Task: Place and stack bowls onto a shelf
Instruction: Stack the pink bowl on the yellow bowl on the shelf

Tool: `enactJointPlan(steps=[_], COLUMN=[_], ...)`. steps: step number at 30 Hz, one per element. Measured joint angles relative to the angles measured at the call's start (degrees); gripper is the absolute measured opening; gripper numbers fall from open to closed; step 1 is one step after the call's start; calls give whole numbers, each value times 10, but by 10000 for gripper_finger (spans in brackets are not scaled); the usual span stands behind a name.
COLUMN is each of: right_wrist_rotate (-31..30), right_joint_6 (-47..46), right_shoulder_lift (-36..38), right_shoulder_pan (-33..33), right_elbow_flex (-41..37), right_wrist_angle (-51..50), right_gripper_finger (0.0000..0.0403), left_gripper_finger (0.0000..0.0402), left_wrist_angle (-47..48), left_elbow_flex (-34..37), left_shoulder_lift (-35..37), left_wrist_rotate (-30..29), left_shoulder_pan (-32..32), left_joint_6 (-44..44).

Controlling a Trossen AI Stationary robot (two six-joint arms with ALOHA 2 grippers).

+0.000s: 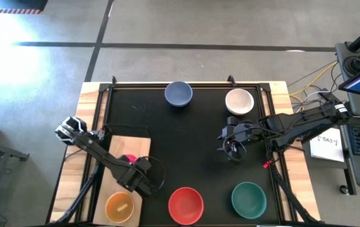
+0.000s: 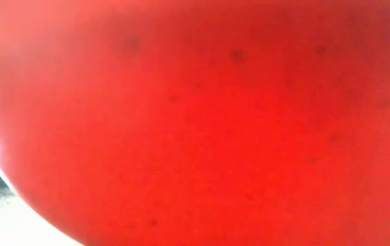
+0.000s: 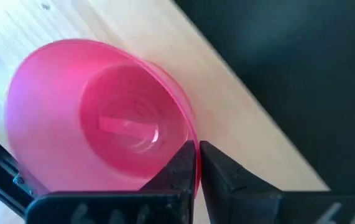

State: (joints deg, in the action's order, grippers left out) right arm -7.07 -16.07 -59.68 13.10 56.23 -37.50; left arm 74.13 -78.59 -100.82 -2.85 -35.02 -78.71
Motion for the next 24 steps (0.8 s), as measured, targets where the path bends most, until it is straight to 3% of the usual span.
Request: enactJointPlan(steps=[4,14,17,24], right_wrist_rotate=[0,0,0,0], right_joint_6=[0,-11,-11,-10], right_shoulder_lift=[0,0,0,0], right_shoulder_pan=[0,0,0,0], right_elbow_flex=[0,0,0,0], right_wrist_angle=[0,0,0,-1], right_gripper_finger=[221,221,221,221], left_gripper_finger=[1,0,0,0], left_wrist_angle=[27,40,48,70], left_elbow_flex=[-45,-177,-214,-287], left_shoulder_lift=[5,5,4,-25], left_wrist_rotate=[-27,-11,-6,66], left_shoulder_pan=[0,-32,-54,-137], left_joint_6=[-2,-61,-114,-308])
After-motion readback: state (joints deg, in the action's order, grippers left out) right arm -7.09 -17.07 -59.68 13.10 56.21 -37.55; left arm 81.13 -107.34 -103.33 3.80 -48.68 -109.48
